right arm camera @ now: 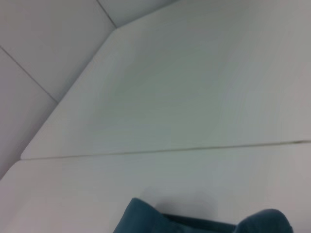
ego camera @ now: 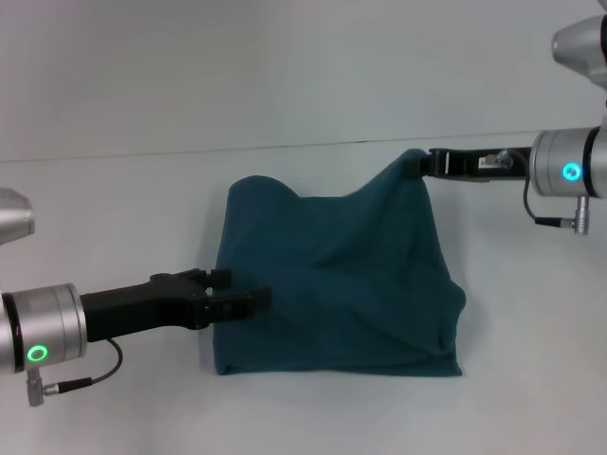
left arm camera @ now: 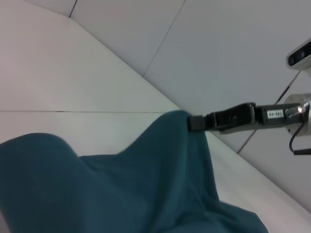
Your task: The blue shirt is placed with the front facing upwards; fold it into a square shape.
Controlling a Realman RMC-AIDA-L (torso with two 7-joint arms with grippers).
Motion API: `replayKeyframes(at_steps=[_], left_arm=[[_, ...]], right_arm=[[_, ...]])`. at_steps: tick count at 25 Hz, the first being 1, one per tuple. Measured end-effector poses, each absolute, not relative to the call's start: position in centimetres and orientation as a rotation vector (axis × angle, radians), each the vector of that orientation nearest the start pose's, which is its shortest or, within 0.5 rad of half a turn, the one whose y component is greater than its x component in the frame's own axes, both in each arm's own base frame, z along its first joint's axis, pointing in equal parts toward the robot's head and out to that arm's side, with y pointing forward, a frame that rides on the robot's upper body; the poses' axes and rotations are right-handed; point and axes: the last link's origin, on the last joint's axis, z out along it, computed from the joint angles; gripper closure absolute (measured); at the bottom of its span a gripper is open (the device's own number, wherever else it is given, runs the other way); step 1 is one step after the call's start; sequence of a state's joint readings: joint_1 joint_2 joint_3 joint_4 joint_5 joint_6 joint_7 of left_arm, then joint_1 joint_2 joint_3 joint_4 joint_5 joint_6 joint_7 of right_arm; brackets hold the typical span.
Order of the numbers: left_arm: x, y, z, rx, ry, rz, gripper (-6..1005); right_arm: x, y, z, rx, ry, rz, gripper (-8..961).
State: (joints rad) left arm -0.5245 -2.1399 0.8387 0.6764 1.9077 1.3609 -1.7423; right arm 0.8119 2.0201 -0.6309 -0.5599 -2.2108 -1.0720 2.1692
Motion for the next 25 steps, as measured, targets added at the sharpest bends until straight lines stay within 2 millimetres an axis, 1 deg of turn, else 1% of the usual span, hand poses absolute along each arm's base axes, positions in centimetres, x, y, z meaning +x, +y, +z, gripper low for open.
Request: replayKeyframes(at_steps=[5, 9, 14, 17, 22, 25], left_arm=[[-24.6, 34.4, -3.3, -2.574, -1.115, -0.746, 62], [-24.6, 34.4, -3.3, -2.563, -1.121, -0.759, 62], [-24.4, 34.6, -3.3, -2.563, -1.135, -0.767, 63], [-24.2, 34.6, -3.4, -2.565, -1.137, -0.771, 63], [-24.1, 34.6, -3.4, -2.563, -1.148, -0.774, 63], [-24.1, 34.6, -3.5, -2.563, -1.151, -0.775, 63]], right_arm=[[23.9, 44.2, 2.7, -2.188, 1.388, 0.546, 879], [24.8, 44.2, 3.4, -2.156, 1.388, 0.532, 865], [25.7, 44.2, 3.7, -2.116, 1.39, 0.515, 848], [26.0, 44.2, 3.6, -2.107, 1.391, 0.509, 837], [26.3, 43.9, 2.7, -2.124, 1.381, 0.45, 820], [26.6, 44.0, 2.4, -2.113, 1.364, 0.421, 810]])
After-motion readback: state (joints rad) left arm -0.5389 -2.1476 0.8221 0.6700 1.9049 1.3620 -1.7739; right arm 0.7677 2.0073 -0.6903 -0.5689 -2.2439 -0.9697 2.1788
